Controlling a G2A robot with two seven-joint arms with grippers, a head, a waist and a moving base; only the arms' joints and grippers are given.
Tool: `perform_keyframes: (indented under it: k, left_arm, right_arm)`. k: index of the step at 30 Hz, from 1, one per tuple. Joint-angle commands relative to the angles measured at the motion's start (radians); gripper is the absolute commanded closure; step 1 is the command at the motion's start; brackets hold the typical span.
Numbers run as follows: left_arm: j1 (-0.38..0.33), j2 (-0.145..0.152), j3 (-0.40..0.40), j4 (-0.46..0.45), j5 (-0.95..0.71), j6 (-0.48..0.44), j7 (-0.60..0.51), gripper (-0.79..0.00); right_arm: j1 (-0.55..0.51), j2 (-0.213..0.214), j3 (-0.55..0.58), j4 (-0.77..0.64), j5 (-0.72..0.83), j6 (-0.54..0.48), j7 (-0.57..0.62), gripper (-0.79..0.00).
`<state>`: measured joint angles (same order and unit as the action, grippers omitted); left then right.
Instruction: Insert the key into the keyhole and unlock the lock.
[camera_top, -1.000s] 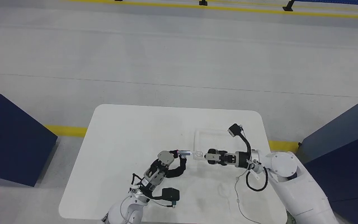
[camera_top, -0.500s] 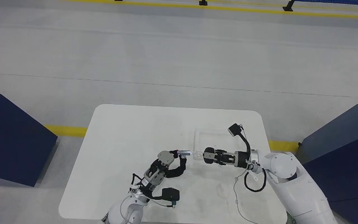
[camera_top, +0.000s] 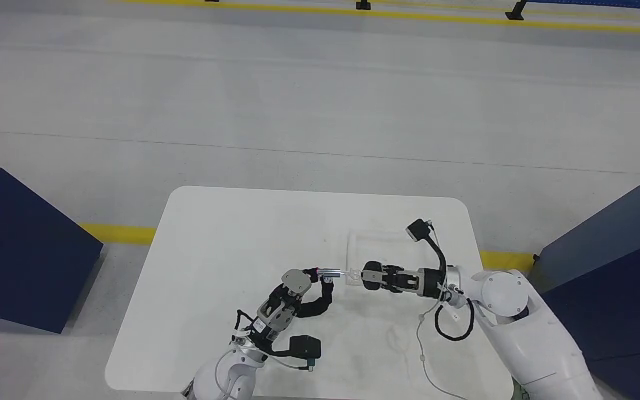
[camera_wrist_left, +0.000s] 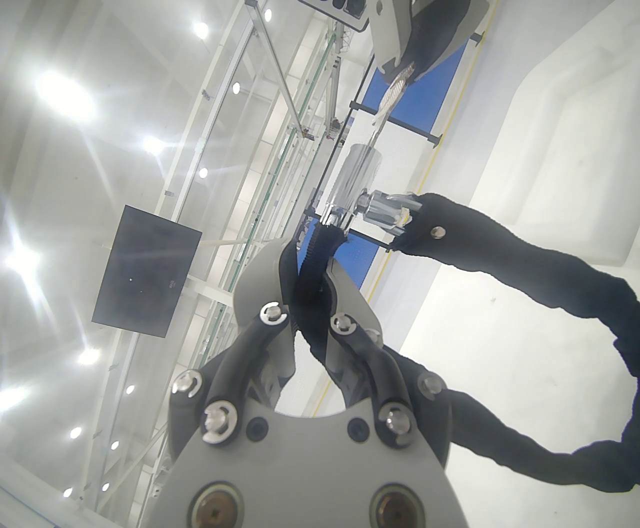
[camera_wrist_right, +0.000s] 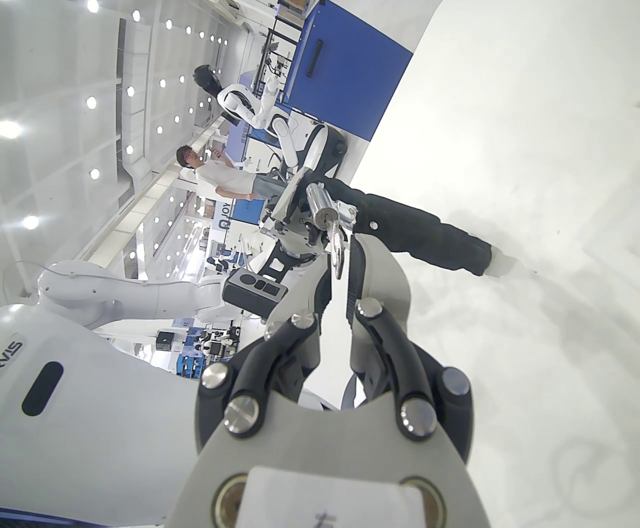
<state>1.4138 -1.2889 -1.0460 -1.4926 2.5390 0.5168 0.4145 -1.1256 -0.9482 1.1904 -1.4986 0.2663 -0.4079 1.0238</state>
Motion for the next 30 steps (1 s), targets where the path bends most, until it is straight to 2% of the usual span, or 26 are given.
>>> perform_keyframes:
  k: [1, 5, 7, 30]
  left_arm:
    - [0.0, 0.0, 0.0, 0.0, 0.0, 0.0, 0.0, 0.0]
    - [0.0, 0.0, 0.0, 0.0, 0.0, 0.0, 0.0, 0.0]
    - [0.0, 0.0, 0.0, 0.0, 0.0, 0.0, 0.0, 0.0]
    - [0.0, 0.0, 0.0, 0.0, 0.0, 0.0, 0.0, 0.0]
  right_arm:
    - [0.001, 0.0, 0.0, 0.001, 0.001, 0.0, 0.001, -0.08]
    - [0.006, -0.002, -0.003, 0.0, -0.004, 0.003, 0.004, -0.049]
    - [0.01, -0.002, -0.006, -0.002, -0.005, 0.005, 0.005, 0.0]
    - [0.021, -0.011, -0.042, -0.056, -0.055, 0.05, -0.006, 0.0]
